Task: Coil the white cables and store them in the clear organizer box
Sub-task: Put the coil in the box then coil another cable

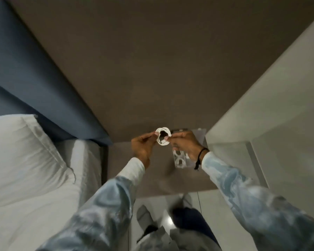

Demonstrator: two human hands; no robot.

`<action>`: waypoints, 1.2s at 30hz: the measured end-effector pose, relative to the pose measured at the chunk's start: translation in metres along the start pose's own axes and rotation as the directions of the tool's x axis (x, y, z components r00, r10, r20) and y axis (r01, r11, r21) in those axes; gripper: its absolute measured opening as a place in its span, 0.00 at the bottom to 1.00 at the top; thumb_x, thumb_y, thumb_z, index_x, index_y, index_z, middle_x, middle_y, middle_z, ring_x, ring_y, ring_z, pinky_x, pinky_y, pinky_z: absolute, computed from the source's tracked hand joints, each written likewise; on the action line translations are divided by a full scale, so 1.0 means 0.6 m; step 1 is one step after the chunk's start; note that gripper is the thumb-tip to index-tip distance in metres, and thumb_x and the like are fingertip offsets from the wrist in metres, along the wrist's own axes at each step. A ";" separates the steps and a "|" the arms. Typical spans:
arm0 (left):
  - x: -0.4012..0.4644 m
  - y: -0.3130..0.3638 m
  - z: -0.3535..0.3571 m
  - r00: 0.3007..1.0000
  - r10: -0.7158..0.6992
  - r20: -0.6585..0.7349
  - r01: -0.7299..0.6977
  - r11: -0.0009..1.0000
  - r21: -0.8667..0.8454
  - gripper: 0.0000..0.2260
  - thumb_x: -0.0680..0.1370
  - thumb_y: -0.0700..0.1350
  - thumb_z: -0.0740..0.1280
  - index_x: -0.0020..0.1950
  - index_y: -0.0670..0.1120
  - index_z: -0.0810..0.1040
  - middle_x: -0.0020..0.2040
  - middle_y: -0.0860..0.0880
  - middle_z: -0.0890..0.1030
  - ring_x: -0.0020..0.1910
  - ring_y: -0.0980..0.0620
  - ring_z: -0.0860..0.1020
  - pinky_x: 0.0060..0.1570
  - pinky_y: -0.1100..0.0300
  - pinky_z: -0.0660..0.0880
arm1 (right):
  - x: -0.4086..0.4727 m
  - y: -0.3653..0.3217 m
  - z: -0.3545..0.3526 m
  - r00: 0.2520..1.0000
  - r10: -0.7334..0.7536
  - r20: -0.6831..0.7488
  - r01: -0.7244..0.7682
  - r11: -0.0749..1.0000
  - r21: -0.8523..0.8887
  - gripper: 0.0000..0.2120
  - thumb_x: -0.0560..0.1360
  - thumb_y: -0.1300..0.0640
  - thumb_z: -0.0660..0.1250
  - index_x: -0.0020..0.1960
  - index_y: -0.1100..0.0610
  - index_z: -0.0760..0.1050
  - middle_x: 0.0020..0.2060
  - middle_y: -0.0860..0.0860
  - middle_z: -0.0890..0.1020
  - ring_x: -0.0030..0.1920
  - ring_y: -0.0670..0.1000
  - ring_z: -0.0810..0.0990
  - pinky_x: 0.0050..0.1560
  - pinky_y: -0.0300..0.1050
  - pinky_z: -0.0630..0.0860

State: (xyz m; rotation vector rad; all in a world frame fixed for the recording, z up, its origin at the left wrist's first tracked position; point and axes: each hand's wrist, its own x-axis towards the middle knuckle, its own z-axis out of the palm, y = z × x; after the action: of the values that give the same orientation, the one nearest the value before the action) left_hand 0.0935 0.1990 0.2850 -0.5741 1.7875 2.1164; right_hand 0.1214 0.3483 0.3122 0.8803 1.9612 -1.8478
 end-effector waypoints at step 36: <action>0.298 -0.708 0.344 0.909 0.102 0.404 -0.417 0.184 0.890 0.07 0.78 0.48 0.71 0.47 0.44 0.82 0.53 0.47 0.78 0.46 0.50 0.78 0.40 0.60 0.75 | 0.475 0.618 -0.356 0.946 -0.243 -0.215 0.013 0.692 -0.722 0.03 0.75 0.59 0.73 0.44 0.59 0.82 0.42 0.56 0.86 0.40 0.53 0.81 0.42 0.39 0.70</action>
State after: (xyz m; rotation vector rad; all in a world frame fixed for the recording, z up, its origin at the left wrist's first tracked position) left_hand 0.1208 0.4718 -0.1393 0.4061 2.6426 0.6421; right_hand 0.1716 0.6135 -0.1255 0.7846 2.6853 -0.8398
